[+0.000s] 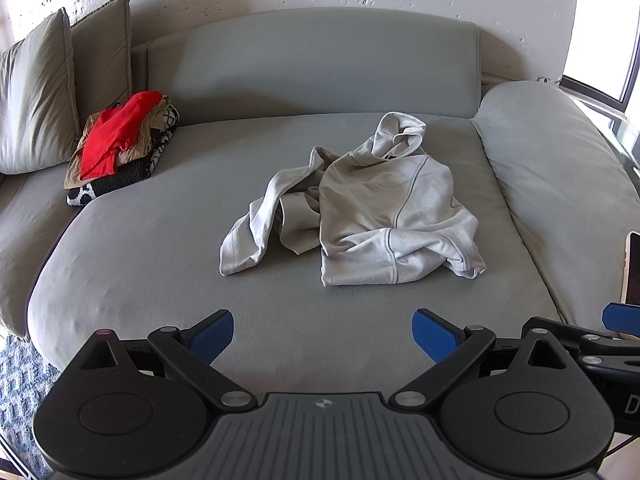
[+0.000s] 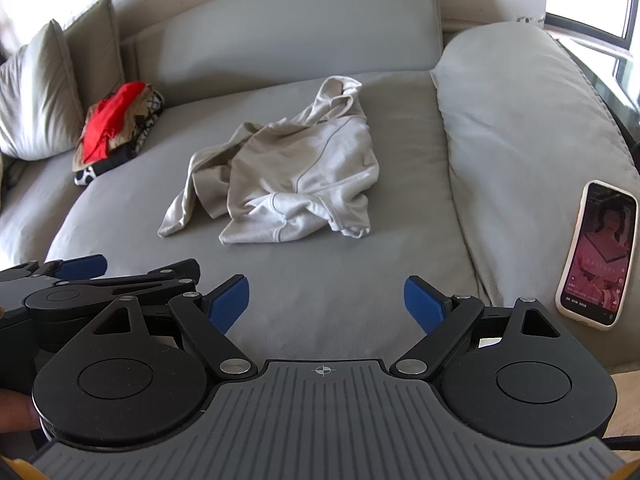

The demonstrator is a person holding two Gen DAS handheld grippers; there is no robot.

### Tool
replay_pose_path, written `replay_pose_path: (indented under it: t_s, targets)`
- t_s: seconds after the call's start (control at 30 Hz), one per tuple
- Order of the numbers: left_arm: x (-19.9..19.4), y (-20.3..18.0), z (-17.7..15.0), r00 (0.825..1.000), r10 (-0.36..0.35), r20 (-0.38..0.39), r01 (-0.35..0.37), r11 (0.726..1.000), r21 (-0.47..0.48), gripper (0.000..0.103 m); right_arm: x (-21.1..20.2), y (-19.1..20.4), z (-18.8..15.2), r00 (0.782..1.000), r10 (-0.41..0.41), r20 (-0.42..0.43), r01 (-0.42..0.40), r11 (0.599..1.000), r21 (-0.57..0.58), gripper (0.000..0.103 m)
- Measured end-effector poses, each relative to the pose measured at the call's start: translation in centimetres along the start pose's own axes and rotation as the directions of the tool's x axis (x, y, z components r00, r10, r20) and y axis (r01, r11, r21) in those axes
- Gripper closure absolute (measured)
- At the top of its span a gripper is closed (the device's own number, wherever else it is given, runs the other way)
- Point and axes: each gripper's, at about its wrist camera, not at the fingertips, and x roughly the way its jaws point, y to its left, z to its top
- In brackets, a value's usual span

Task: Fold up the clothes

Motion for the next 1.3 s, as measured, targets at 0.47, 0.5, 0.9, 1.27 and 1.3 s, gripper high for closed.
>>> replay_pose_path:
  t_s: [0.47, 0.5, 0.9, 1.27, 1.3]
  targets:
    - [0.5, 0.0, -0.3, 1.000, -0.003, -0.017, 0.003, 1.000, -0.008, 0.006, 0.4, -0.1, -0.1, 1.000, -0.002, -0.021, 0.002, 1.000, 0.006, 0.014]
    - [0.5, 0.0, -0.3, 1.000, -0.004, -0.018, 0.004, 1.000, -0.008, 0.006, 0.5, -0.1, -0.1, 1.000, -0.002, -0.022, 0.002, 1.000, 0.007, 0.013]
    - [2.1, 1.0, -0.3, 0.999, 0.008, -0.045, -0.011, 0.998, -0.057, 0.002, 1.5, -1.4, -0.1, 0.999, 0.004, -0.034, -0.002, 0.999, 0.054, 0.013]
    - [5.5, 3.8, -0.1, 0.996, 0.010, -0.087, -0.023, 0.989, -0.146, 0.018, 4.0, -3.4, 0.0, 0.997, 0.077, -0.015, -0.074, 0.984, 0.159, 0.014]
    - [5.8, 4.0, -0.1, 0.996, -0.004, -0.092, -0.010, 0.988, -0.155, 0.023, 4.3, -3.5, 0.0, 0.997, 0.077, -0.015, -0.074, 0.984, 0.161, 0.015]
